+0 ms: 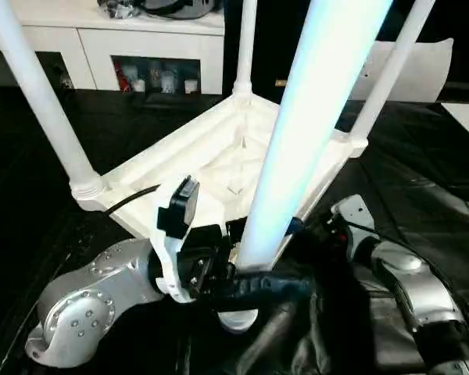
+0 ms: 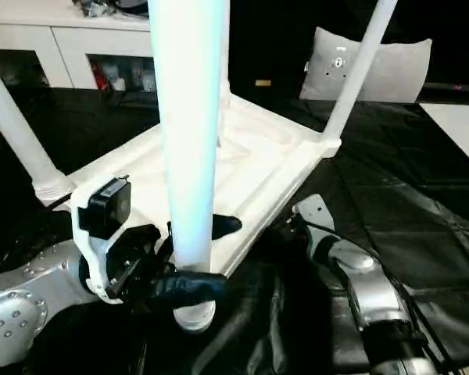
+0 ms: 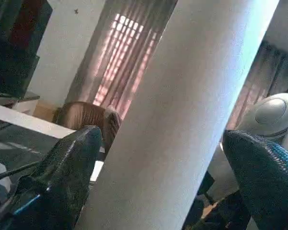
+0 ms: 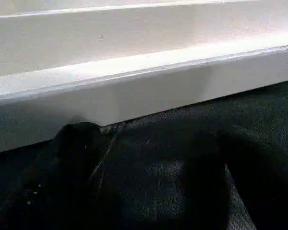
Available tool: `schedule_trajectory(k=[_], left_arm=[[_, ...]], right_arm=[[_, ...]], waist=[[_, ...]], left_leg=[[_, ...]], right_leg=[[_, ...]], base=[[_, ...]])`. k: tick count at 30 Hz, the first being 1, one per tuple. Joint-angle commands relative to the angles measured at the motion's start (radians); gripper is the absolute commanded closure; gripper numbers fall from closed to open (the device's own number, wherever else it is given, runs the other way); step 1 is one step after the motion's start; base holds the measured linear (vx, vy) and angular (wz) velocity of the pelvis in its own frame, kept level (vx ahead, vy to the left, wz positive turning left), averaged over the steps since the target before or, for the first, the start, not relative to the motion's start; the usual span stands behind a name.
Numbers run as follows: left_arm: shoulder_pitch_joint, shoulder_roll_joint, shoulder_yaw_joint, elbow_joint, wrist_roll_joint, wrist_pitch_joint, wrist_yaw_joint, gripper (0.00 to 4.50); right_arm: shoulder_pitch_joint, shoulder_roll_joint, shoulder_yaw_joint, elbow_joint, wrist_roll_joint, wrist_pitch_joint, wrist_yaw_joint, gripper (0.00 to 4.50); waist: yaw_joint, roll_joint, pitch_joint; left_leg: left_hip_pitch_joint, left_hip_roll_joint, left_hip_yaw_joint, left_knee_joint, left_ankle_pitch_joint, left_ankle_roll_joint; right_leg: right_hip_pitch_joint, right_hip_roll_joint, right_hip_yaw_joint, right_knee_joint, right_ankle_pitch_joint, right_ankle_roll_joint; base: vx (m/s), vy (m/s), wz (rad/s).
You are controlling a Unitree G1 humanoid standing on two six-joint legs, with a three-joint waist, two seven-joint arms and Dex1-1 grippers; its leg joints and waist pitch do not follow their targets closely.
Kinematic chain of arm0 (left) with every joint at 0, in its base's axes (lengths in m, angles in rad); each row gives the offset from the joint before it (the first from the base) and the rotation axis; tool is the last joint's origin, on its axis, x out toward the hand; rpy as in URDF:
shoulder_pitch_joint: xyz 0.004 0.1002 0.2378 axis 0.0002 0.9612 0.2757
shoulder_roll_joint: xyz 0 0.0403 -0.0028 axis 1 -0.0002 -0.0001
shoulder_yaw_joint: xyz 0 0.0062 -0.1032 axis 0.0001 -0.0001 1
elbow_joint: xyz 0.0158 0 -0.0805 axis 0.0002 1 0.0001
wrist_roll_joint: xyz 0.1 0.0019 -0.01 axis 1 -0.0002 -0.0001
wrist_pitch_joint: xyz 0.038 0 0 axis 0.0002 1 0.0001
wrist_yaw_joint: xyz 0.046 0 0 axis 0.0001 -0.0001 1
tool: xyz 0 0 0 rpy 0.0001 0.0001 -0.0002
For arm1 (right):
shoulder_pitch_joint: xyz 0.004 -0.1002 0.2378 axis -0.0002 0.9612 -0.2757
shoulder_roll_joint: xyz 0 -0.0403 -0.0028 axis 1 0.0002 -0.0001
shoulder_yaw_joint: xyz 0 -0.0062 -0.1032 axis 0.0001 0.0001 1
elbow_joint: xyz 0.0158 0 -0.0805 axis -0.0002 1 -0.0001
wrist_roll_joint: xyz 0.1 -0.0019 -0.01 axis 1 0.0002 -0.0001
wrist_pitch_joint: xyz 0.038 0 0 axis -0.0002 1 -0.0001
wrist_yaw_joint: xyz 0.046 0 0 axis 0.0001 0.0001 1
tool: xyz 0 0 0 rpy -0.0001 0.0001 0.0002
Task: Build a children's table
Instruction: Rotate table base
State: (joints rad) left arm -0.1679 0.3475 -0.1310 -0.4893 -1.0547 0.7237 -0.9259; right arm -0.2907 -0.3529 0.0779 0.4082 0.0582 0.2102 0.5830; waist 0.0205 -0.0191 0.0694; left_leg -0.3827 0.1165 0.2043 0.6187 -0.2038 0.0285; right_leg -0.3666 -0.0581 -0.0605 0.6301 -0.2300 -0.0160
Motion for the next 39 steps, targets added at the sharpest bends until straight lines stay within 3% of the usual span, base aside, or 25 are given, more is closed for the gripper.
schedule_trajectory(k=[1,9,10,18,20,24,30,31,32,33,34,35,36,37,38,39], left_arm=[[-0.025,-0.01,-0.027,-0.039,-0.015,0.011,0.005,0.02],[-0.033,-0.013,-0.041,-0.022,0.025,0.0,0.015,0.02],[-0.033,-0.012,-0.042,-0.023,0.025,0.0,0.015,0.02],[-0.035,-0.015,-0.045,-0.024,0.043,-0.008,0.027,0.02],[-0.081,-0.069,-0.063,0.047,0.166,-0.09,0.086,0.02],[-0.128,-0.103,-0.079,0.12,0.274,-0.164,0.134,0.02],[-0.205,-0.161,-0.093,0.238,0.394,-0.26,0.215,0.02],[-0.224,-0.175,-0.103,0.272,0.431,-0.28,0.243,0.02],[-0.257,-0.188,-0.138,0.344,0.532,-0.331,0.285,0.02],[-0.268,-0.191,-0.151,0.37,0.57,-0.35,0.299,0.02],[-0.273,-0.191,-0.156,0.38,0.585,-0.357,0.305,0.02],[-0.283,-0.19,-0.167,0.402,0.614,-0.371,0.318,0.02],[-0.301,-0.204,-0.176,0.448,0.653,-0.401,0.344,0.02],[-0.304,-0.208,-0.176,0.456,0.656,-0.405,0.35,0.02],[-0.328,-0.244,-0.178,0.511,0.69,-0.445,0.386,0.02],[-0.328,-0.244,-0.178,0.511,0.69,-0.445,0.386,0.02]], right_arm=[[-0.055,0.045,0.051,0.029,-0.004,-0.044,0.035,0.0],[-0.125,0.113,0.129,0.109,-0.038,-0.119,0.098,0.0],[-0.128,0.116,0.131,0.114,-0.04,-0.122,0.1,0.0],[-0.144,0.14,0.136,0.147,-0.05,-0.151,0.115,0.0],[-0.148,0.151,0.139,0.166,-0.06,-0.169,0.103,0.0],[-0.142,0.149,0.123,0.174,-0.067,-0.172,0.078,0.0],[-0.107,0.127,0.063,0.169,-0.049,-0.17,0.019,0.0],[-0.093,0.12,0.042,0.158,-0.035,-0.169,0.008,0.0],[-0.069,0.109,0.009,0.136,-0.018,-0.171,-0.007,0.0],[-0.063,0.105,0.0,0.131,-0.014,-0.172,-0.01,0.0],[-0.06,0.103,-0.002,0.129,-0.013,-0.172,-0.01,0.0],[-0.054,0.098,-0.007,0.124,-0.012,-0.172,-0.01,0.0],[-0.039,0.086,-0.021,0.112,-0.009,-0.171,-0.016,0.0],[-0.036,0.084,-0.024,0.109,-0.007,-0.17,-0.017,0.0],[-0.004,0.061,-0.053,0.072,0.007,-0.161,-0.024,0.0],[-0.004,0.061,-0.053,0.072,0.007,-0.161,-0.024,0.0]], waist=[[0.005,0.003,-0.058],[-0.019,-0.006,-0.058],[-0.02,-0.003,-0.058],[-0.014,0.002,-0.06],[-0.009,0.005,-0.057],[-0.005,0.003,-0.058],[0.004,0.003,-0.062],[0.009,0.008,-0.062],[0.013,0.016,-0.061],[0.019,0.008,-0.062],[0.02,0.004,-0.062],[0.019,0.007,-0.063],[0.022,0.014,-0.065],[0.017,0.011,-0.063],[0.02,0.011,-0.065],[0.021,0.015,-0.065]], left_leg=[[0.022,0.124,-0.059,-0.084,-0.179,-0.039],[0.016,0.124,-0.061,-0.082,-0.201,-0.036],[0.017,0.125,-0.061,-0.081,-0.194,-0.035],[0.023,0.127,-0.058,-0.082,-0.172,-0.032],[0.026,0.13,-0.058,-0.084,-0.194,-0.042],[0.026,0.131,-0.065,-0.087,-0.245,-0.073],[0.028,0.13,-0.062,-0.083,-0.219,-0.063],[0.026,0.13,-0.062,-0.083,-0.212,-0.055],[0.026,0.13,-0.062,-0.083,-0.212,-0.053],[0.035,0.132,-0.061,-0.083,-0.228,-0.053],[0.034,0.13,-0.06,-0.084,-0.229,-0.048],[0.022,0.129,-0.065,-0.086,-0.219,-0.04],[0.024,0.13,-0.066,-0.083,-0.213,-0.039],[0.02,0.129,-0.067,-0.084,-0.211,-0.035],[0.024,0.129,-0.064,-0.082,-0.213,-0.033],[0.022,0.13,-0.065,-0.082,-0.211,-0.028]], right_leg=[[0.033,-0.114,0.073,-0.074,-0.13,-0.26],[0.037,-0.116,0.074,-0.077,-0.161,-0.268],[0.036,-0.116,0.073,-0.075,-0.151,-0.269],[0.033,-0.11,0.072,-0.068,-0.086,-0.282],[0.031,-0.111,0.074,-0.073,-0.106,-0.278],[0.033,-0.118,0.075,-0.078,-0.183,-0.243],[0.031,-0.118,0.075,-0.077,-0.13,-0.247],[0.032,-0.12,0.076,-0.078,-0.116,-0.248],[0.033,-0.12,0.077,-0.081,-0.11,-0.242],[0.028,-0.116,0.076,-0.084,-0.113,-0.232],[0.03,-0.116,0.077,-0.085,-0.113,-0.231],[0.038,-0.119,0.074,-0.083,-0.12,-0.227],[0.037,-0.124,0.074,-0.08,-0.12,-0.23],[0.038,-0.121,0.074,-0.085,-0.125,-0.224],[0.036,-0.121,0.074,-0.086,-0.117,-0.229],[0.039,-0.122,0.074,-0.086,-0.101,-0.233]], base=[[0.0,0.0,0.0],[0.0,0.0,0.0],[0.0,0.0,0.0],[0.0,0.0,0.0],[0.0,0.0,0.0],[0.0,0.0,0.0],[0.0,0.0,0.0],[0.0,0.0,0.0],[0.0,0.0,0.0],[0.0,0.0,0.0],[0.0,0.0,0.0],[0.0,0.0,0.0],[0.0,0.0,0.0],[0.0,0.0,0.0],[0.0,0.0,0.0],[0.0,0.0,0.0]])
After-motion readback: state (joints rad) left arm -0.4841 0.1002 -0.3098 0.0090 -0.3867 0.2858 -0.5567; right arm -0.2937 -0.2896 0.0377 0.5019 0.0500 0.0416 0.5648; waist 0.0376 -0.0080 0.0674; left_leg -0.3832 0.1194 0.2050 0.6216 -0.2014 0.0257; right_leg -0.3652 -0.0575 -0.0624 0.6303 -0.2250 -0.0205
